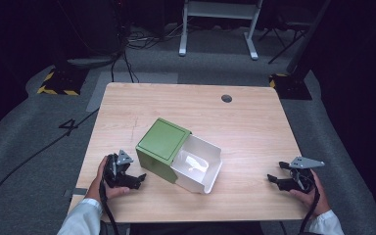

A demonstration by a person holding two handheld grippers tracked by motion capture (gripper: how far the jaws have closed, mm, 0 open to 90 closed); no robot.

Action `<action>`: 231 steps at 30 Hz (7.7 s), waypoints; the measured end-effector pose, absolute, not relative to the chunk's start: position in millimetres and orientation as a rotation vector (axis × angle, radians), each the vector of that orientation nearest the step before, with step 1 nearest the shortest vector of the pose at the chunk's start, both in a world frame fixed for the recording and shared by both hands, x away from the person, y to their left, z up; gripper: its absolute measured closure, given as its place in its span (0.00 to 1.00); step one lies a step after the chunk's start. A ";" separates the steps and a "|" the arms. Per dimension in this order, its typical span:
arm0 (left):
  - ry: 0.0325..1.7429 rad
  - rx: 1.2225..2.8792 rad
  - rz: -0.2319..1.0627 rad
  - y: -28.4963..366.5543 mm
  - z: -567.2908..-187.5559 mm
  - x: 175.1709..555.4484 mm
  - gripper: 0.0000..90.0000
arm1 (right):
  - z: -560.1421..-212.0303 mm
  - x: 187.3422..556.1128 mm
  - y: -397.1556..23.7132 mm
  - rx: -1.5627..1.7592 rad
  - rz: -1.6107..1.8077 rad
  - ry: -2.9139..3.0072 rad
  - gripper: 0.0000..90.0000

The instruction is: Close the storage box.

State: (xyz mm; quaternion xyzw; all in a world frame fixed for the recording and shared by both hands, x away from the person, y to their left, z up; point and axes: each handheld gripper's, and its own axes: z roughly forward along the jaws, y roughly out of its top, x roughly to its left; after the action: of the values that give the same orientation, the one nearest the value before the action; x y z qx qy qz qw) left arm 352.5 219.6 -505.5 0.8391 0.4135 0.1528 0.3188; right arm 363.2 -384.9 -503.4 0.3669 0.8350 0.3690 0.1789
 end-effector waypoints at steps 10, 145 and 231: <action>1.100 2.199 0.404 219.2 -505.6 350.9 0.01 | -499.9 366.3 -387.1 1.002 1.089 2.395 0.24; 1.087 2.203 0.399 218.8 -505.7 351.6 0.01 | -442.4 380.2 -158.6 0.321 1.226 2.718 0.64; 1.083 2.204 0.399 218.9 -505.7 351.8 0.01 | -434.6 383.3 -234.5 0.483 0.928 2.518 0.24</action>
State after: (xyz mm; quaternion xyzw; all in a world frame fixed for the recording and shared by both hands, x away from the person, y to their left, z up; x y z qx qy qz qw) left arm 351.8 218.9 -505.7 0.8390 0.4122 0.1517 0.3210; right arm 383.3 -234.5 -434.6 0.1733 0.9037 0.3331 0.2060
